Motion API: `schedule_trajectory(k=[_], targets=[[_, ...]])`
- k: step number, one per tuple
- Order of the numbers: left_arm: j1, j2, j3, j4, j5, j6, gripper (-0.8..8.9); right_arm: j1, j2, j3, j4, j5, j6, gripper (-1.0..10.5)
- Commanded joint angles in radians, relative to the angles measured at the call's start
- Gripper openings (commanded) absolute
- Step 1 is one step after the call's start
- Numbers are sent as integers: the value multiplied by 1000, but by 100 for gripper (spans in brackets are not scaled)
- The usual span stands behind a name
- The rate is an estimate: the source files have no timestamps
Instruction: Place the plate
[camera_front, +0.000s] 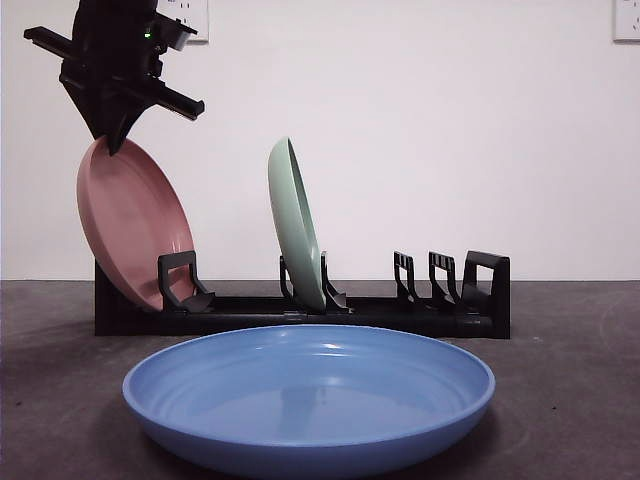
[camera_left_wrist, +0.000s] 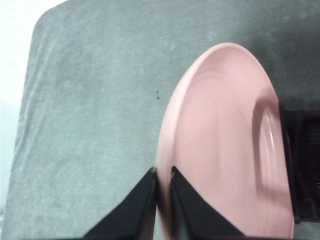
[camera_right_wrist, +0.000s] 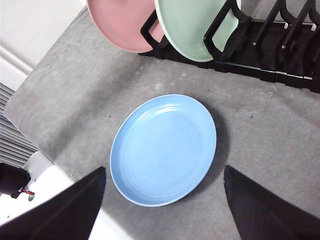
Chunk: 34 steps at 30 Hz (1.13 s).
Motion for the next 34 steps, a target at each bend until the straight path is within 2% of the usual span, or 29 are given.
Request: schedule_trajectory(k=[1,6,17,22,26,30,34], targets=[[-16,16,51,4,-14,31,5,2,6,4,13,0,-3,374],[-28,14,145,-57,-35,33,5,12,6,4,23,0,-5,374],[-72,6,450,-360,-91,20,5,13,6,4,33,0,-5,374],[-108,-57,483,-466,-76,-17,5,13,6,4,33,0,-5,374],[-134,-122,482,-569,50,-52,5,13,6,4,33,0,-7,374],[-139,-207,460,-575,277,-54,5,13,6,4,33,1,-12,374],[-144,-292,406,-576,422,-53,5,13,6,4,33,1,-12,374]])
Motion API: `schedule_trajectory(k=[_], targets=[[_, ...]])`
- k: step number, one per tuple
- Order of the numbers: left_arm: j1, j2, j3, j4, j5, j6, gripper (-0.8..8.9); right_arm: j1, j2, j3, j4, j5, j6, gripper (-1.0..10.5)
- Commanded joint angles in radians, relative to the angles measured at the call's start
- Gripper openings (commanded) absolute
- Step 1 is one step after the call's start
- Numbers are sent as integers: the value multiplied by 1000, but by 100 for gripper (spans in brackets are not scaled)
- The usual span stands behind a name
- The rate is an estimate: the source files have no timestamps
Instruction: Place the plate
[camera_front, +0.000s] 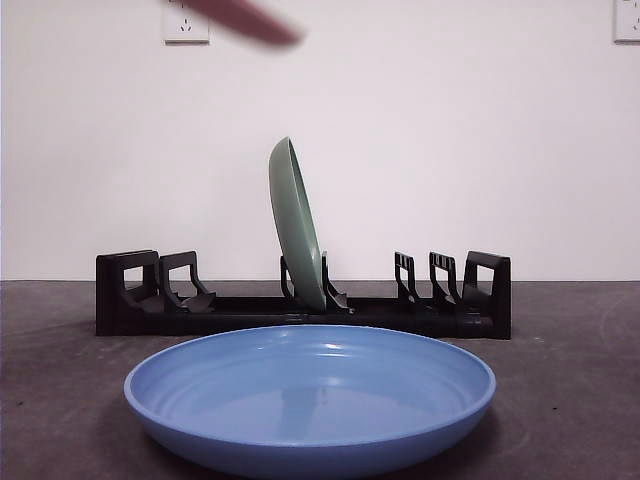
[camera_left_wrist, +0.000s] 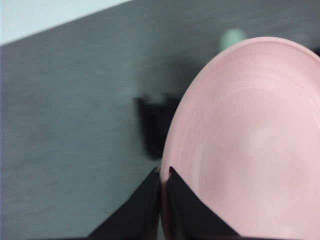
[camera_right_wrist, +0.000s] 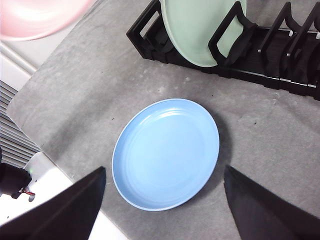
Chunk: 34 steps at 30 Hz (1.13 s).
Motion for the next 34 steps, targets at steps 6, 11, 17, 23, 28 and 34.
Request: schedule_trajectory(k=[6,11,17,23,28,34], targets=[[-13,-152,-217,-32,199,-8,5,4,6,4,10,0,-11,374],[-13,-249,-475,62,348,-4,5,4,6,4,10,0,-11,374],[-13,-290,-771,270,475,-14,5,4,8,4,14,2,-11,374],[-13,-272,-1014,546,500,-35,5,4,13,4,19,8,-11,374],[-14,-230,-1151,772,500,-61,5,4,25,4,27,11,-11,374],[-17,-144,-1178,917,500,-98,5,4,40,4,34,27,-11,374]])
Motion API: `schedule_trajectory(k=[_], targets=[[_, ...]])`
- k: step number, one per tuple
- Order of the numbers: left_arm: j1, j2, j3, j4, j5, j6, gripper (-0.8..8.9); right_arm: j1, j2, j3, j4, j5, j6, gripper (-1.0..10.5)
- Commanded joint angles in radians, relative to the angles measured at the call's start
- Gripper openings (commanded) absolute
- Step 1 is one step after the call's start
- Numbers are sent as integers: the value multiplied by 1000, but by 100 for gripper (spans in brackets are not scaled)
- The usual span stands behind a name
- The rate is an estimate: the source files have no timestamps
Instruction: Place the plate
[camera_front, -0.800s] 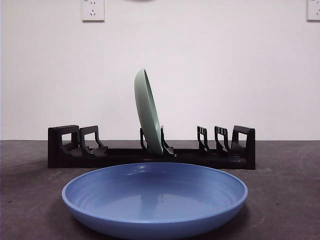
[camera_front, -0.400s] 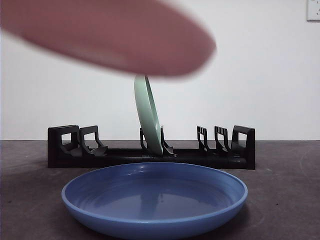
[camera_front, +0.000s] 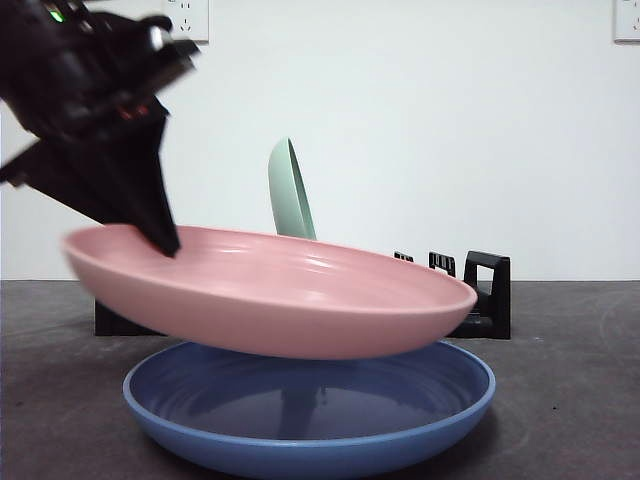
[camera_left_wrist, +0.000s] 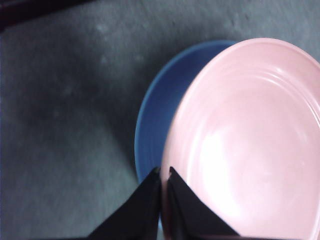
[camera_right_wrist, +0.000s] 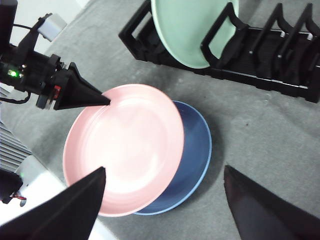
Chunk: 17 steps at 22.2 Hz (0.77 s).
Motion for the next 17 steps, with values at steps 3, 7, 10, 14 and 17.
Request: schedule_trajectory(k=[3,7,10,14,17], targets=[[-11,74,10,88,6,-43,5,4,15,4,14,4,-11,374],[-13,135,10,101,6,-42,5,4,21,4,16,4,-11,374],[-13,172,10,125,6,-42,6,4,21,4,17,4,-12,374],[-18,177,10,142,6,-43,6,4,21,4,17,4,-12,374],[-18,177,10,141,6,-46,8,4,21,4,17,4,-11,374]])
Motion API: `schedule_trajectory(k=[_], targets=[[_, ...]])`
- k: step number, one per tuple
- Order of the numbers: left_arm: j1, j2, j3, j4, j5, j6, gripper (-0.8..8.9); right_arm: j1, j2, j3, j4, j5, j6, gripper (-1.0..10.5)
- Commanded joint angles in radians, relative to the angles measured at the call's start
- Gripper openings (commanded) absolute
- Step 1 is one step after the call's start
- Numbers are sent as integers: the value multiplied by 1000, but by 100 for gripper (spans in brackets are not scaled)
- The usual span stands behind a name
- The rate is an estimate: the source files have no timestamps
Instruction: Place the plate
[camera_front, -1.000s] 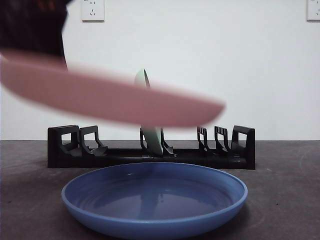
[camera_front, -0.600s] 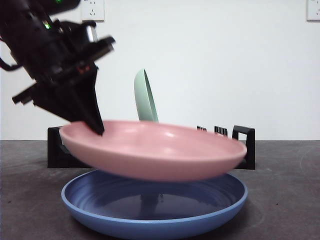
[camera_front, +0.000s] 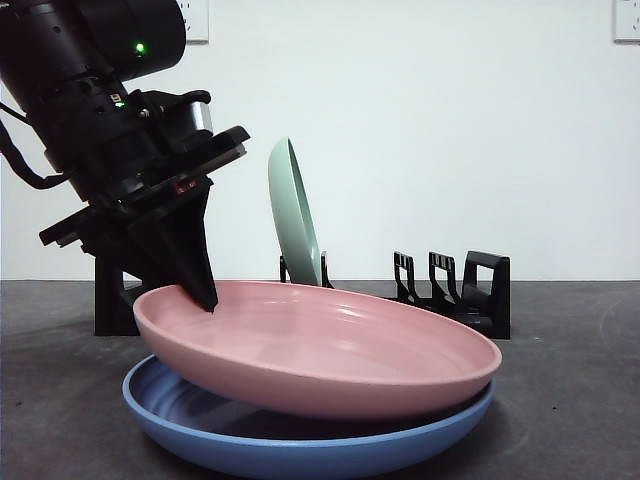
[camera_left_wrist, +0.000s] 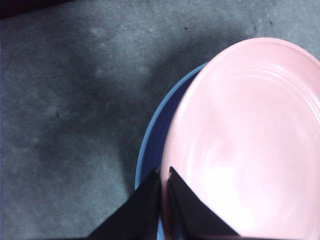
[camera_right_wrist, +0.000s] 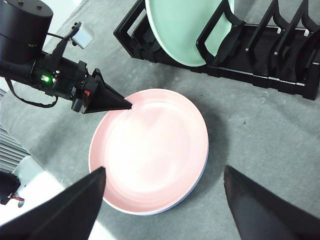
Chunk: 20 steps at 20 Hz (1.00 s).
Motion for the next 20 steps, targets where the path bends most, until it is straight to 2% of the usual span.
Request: schedule_trajectory(k=[1,2,3,5,6,12,20], targets=[[-8,14,10,11,5,-13,36,4,6,4,13,0,-11,374],[-8,14,10,10,5,-13,80,4,6,4,13,0,-11,374],[-8,14,10,7,5,-15,165,4,6,4,13,0,-11,374],[-8,13,19,-16,5,-15,389,4,6,4,13,0,-11,374],[-8,12,29,-35,5,-14,459,4,6,4,13,0,-11,374],[-8,-79,114,-183,5,-11,480,4,6,4,13,0,-11,374],[-8,-447,135,-402,5,-13,510,5,6,4,13,-1,-10,374]])
